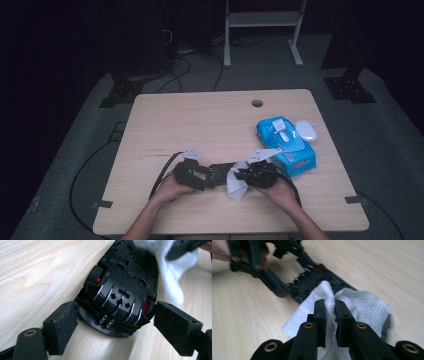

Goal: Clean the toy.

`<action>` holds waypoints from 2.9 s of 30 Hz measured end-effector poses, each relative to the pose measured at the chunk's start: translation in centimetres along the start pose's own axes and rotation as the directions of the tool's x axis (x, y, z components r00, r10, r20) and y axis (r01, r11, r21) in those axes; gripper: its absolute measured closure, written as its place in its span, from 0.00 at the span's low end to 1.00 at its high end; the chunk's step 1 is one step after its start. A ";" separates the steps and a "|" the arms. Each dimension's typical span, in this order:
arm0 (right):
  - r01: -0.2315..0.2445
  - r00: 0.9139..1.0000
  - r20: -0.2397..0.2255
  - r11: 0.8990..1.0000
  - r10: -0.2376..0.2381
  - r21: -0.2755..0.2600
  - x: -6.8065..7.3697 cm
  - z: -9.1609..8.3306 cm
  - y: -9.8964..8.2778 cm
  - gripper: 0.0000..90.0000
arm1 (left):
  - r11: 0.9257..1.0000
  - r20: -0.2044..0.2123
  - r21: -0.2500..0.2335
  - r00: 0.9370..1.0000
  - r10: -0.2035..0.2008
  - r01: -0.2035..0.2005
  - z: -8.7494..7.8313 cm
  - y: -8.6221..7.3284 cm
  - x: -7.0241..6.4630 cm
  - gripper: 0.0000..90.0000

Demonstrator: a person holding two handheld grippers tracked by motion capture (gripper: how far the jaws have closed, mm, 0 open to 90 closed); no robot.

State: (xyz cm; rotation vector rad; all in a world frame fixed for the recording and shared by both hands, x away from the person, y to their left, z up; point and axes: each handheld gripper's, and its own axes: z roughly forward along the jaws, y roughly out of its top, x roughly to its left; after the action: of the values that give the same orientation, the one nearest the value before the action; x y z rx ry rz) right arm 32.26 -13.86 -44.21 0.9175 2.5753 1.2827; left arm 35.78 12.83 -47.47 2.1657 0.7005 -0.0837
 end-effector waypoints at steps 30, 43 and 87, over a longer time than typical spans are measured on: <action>0.075 0.995 -0.065 0.997 -0.076 -0.017 1.5 2.1 -0.7 0.93 | 0.996 0.108 -0.016 0.991 -0.082 0.084 0.2 0.4 1.5 0.16; 0.085 0.995 -0.054 0.995 -0.087 -0.044 2.1 1.9 -1.4 0.93 | 0.998 0.109 -0.028 0.993 -0.045 0.048 0.2 0.3 0.8 0.25; 0.150 0.988 0.014 0.988 -0.151 0.044 3.6 2.1 -2.6 0.93 | 0.947 -0.047 -0.079 0.950 0.309 -0.312 -0.9 0.3 -4.2 0.59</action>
State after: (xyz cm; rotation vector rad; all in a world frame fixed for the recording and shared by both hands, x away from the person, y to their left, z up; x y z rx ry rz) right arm 28.87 -11.57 -46.96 0.7213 2.6107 1.1785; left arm 32.26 11.42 -45.49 2.1720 0.3664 0.1473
